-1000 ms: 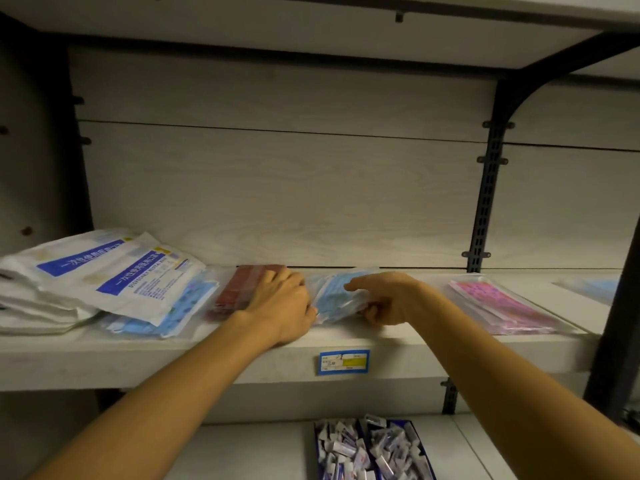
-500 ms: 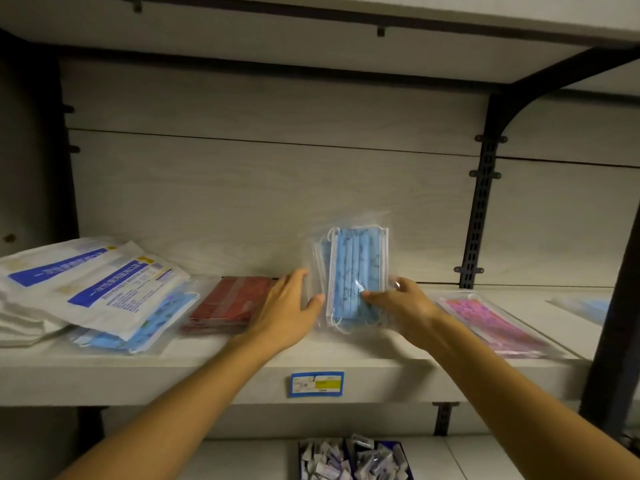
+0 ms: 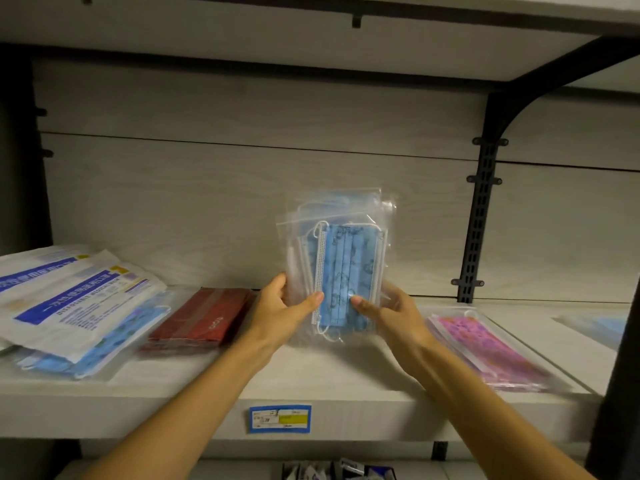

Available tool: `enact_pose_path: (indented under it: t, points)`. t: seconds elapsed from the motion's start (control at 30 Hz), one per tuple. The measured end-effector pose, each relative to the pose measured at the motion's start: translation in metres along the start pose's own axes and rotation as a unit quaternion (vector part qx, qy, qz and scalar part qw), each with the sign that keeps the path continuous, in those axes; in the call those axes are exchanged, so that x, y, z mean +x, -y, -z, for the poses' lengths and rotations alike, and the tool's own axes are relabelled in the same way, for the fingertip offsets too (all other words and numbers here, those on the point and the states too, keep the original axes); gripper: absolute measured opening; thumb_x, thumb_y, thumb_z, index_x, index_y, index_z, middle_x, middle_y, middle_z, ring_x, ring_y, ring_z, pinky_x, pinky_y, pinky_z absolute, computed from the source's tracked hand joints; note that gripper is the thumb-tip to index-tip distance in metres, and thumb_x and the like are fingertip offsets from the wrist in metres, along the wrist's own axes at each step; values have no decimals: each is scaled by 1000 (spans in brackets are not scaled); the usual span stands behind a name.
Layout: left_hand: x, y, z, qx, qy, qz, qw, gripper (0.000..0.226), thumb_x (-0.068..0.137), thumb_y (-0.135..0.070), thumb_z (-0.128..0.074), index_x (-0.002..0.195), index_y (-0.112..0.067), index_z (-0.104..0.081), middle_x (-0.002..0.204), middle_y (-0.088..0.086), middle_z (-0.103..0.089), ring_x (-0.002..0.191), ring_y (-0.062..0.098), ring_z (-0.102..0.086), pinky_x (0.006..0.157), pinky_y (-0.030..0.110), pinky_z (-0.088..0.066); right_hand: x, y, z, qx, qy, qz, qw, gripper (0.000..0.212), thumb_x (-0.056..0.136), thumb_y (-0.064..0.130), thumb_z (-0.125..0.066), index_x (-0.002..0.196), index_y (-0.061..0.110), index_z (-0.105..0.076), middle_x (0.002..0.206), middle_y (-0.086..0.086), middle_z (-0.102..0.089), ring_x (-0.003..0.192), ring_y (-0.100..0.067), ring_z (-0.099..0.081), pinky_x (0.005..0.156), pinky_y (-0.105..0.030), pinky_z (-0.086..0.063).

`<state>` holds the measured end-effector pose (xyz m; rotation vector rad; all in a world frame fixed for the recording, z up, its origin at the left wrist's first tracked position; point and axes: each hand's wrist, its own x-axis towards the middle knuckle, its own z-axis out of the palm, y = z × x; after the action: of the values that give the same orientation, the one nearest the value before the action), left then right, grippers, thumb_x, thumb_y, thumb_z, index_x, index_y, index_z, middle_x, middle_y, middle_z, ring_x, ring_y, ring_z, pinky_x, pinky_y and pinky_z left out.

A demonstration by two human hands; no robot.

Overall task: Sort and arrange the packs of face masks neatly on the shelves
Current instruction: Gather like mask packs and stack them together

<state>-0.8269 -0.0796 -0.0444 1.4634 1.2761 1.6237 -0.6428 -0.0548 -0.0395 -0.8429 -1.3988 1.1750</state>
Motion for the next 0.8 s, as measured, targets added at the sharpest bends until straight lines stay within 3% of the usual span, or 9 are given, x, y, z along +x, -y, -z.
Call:
enact_pose_path:
  t: [0.17, 0.3, 0.37, 0.5, 0.57, 0.7, 0.8]
  points:
    - [-8, -1, 1, 48, -12, -88, 995, 23, 85, -25, -70, 104, -18, -59, 104, -10, -71, 98, 8, -67, 84, 41, -57, -3, -2, -2, -43, -16, 57, 997, 31, 83, 20, -70, 112, 16, -58, 103, -1, -71, 84, -12, -72, 66, -27, -59]
    - [-14, 0, -1, 52, -9, -89, 995, 38, 85, -28, -70, 118, -29, -49, 110, -11, -67, 102, 3, -64, 86, 33, -55, -1, -11, -3, -69, -22, 66, 995, 30, 83, 22, -72, 104, 29, -52, 105, 3, -68, 92, -16, -70, 80, -41, -59]
    - [-17, 0, -4, 62, -4, -80, 995, 46, 85, -22, -70, 123, -26, -46, 111, -11, -67, 99, 0, -64, 86, 28, -55, 0, -14, -2, -83, -33, 73, 993, 36, 84, 23, -71, 112, 27, -48, 104, 5, -65, 93, -16, -69, 83, -44, -58]
    - [-20, -1, -6, 84, -3, -58, 995, 43, 89, -17, -63, 126, -24, -42, 108, -17, -62, 94, -6, -62, 70, 8, -50, 0, -15, -1, -89, -39, 93, 991, 43, 88, 22, -66, 123, 26, -41, 105, 3, -66, 90, -16, -70, 80, -43, -59]
    - [-21, -3, -5, 94, 0, -48, 994, 38, 91, -17, -59, 125, -23, -42, 108, -15, -60, 94, -5, -59, 64, 5, -47, 0, -16, 0, -102, -44, 100, 989, 44, 90, 22, -63, 126, 26, -38, 105, -1, -66, 87, -16, -71, 77, -40, -60]
    - [-21, -2, -2, 97, -9, -46, 994, 13, 96, -15, -53, 107, -17, -46, 104, -6, -65, 90, 2, -65, 62, 12, -51, 0, -16, 3, -122, -47, 109, 985, 41, 97, 23, -53, 131, 31, -32, 108, -2, -63, 91, -13, -67, 67, -26, -58]
    - [-20, -1, -2, 91, -3, -70, 993, 11, 99, -15, -46, 109, -19, -47, 107, -8, -66, 97, 3, -66, 69, 18, -55, -2, -16, 3, -139, -32, 112, 983, 43, 99, 21, -46, 137, 30, -29, 103, 2, -64, 92, -10, -66, 63, -22, -57]
